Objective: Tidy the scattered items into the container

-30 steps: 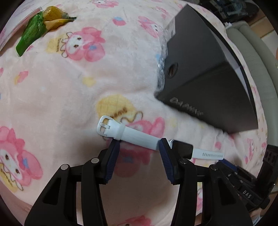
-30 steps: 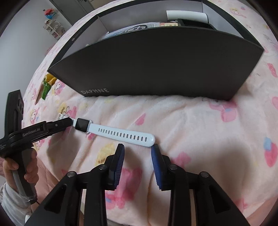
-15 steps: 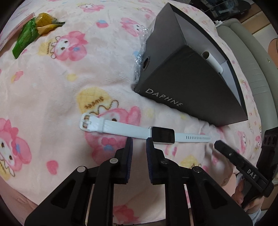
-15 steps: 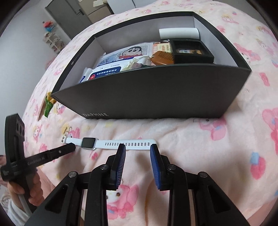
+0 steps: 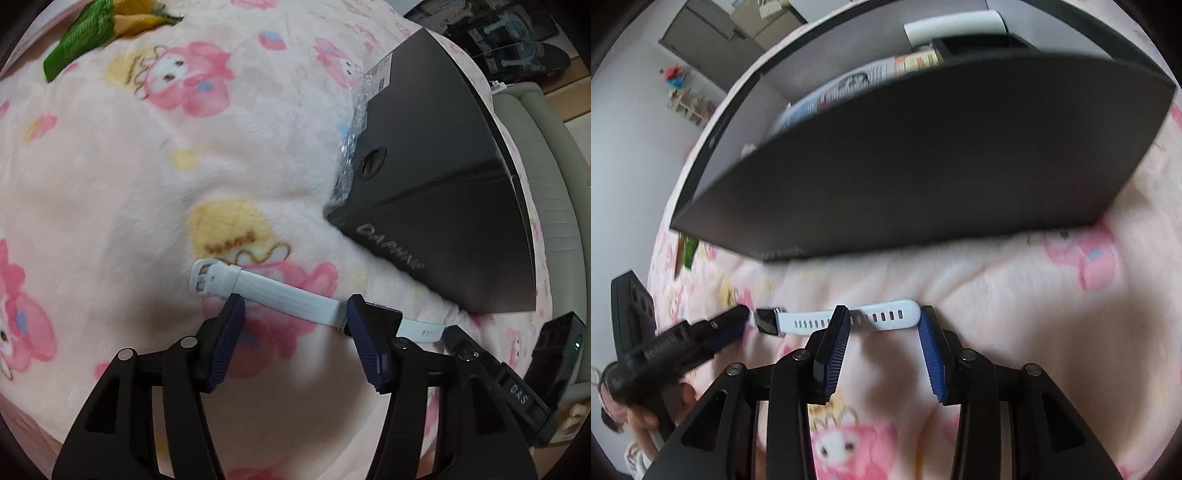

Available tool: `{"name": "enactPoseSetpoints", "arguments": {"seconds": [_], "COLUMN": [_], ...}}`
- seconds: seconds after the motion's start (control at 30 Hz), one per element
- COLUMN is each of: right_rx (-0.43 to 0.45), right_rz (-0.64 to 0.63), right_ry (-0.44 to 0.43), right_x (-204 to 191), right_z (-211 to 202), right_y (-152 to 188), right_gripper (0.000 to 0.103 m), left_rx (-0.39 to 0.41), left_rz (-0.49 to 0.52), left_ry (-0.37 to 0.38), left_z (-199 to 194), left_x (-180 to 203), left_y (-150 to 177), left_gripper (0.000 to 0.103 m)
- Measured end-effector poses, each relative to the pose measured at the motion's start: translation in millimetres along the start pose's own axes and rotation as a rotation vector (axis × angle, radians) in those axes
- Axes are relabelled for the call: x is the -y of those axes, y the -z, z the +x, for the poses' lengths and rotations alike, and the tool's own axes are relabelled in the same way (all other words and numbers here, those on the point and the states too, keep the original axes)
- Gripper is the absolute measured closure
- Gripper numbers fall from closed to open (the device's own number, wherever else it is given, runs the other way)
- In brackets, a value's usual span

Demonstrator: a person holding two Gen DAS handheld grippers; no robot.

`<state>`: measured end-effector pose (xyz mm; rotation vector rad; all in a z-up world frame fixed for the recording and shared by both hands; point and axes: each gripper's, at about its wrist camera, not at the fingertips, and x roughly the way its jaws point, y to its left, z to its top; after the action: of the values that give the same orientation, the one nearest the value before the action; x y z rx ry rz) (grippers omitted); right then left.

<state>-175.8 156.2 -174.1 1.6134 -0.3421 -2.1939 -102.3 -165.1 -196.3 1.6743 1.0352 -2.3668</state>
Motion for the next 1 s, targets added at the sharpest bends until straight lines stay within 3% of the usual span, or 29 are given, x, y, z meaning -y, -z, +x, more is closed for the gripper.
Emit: {"name": "enactPoseSetpoints", "arguments": {"seconds": [0.07, 0.1, 0.13, 0.23, 0.5, 0.6, 1.0], "right_rx": [0.019, 0.027, 0.035, 0.051, 0.099, 0.12, 0.138], "right_rz": [-0.017, -0.029, -0.041, -0.068, -0.108, -0.12, -0.107], "right_ry": [0.009, 0.003, -0.004, -0.002, -0.036, -0.046, -0.029], "right_x": [-4.5, -6.8, -9.2, -14.2, -31.0, -35.2, -25.1], "right_z": [-1.1, -3.5, -5.9, -12.4, -37.8, -48.0, -61.6], "right_y": [-2.2, -1.7, -1.3, 0.8, 3.7, 1.5, 8.2], "right_gripper": [0.074, 0.085, 0.09, 0.094, 0.096, 0.096, 0.097], "left_rx": [0.02, 0.031, 0.044, 0.079, 0.168, 0.158, 0.153], "left_rz": [-0.002, -0.002, 0.002, 0.015, 0.154, 0.158, 0.142], "left_ry": [-0.007, -0.011, -0.01, -0.003, 0.025, 0.035, 0.013], "left_z": [-2.2, -3.6, -8.0, -20.9, -39.9, -6.8, -17.3], "left_x": [-1.0, -1.7, -3.7, -7.0, 38.7, 72.5, 61.8], "left_y": [-2.9, -4.3, -4.8, -6.4, -4.1, 0.4, 7.1], "left_gripper": [0.064, 0.072, 0.083, 0.099, 0.1, 0.1, 0.099]}}
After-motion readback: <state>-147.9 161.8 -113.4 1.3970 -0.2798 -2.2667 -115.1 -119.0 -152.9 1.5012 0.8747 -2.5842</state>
